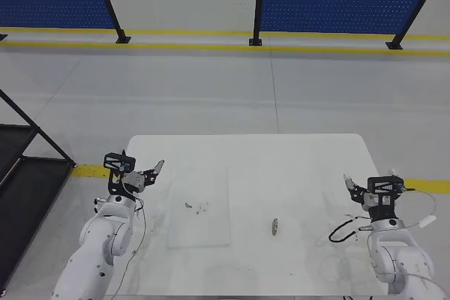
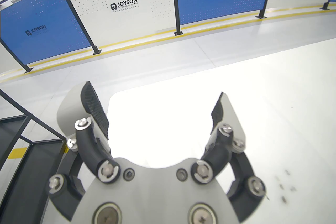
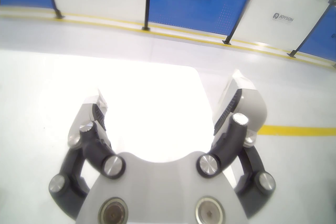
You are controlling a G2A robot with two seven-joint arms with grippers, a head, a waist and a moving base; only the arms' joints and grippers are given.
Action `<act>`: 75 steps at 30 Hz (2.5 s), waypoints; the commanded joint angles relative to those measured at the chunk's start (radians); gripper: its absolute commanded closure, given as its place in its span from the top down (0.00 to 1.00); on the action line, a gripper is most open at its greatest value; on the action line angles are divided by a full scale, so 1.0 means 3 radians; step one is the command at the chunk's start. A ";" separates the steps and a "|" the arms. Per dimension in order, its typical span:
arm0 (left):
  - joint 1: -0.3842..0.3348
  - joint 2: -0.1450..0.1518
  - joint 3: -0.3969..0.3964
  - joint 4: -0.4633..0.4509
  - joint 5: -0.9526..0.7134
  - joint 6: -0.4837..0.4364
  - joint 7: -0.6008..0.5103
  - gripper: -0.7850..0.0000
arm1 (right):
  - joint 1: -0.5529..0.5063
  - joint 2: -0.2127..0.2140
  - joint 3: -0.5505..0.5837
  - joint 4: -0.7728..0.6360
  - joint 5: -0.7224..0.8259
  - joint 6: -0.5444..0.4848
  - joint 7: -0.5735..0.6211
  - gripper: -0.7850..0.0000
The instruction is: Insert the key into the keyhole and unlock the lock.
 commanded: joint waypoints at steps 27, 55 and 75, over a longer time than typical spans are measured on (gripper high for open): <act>-0.0468 -0.0054 0.0337 -0.0902 -0.0961 0.0433 -0.2998 1.00 | 0.0000 0.0000 0.0000 0.0000 0.0000 0.0000 0.0000 1.00; -0.0947 -0.0092 0.0720 -0.0395 -0.1325 0.1301 -0.4411 0.97 | 0.0000 0.0000 0.0000 0.0000 0.0000 0.0000 0.0000 1.00; -0.0937 -0.0077 0.0862 -0.0193 -0.1151 0.1294 -0.4329 0.48 | 0.0000 0.0000 0.0000 0.0000 0.0000 0.0000 0.0000 1.00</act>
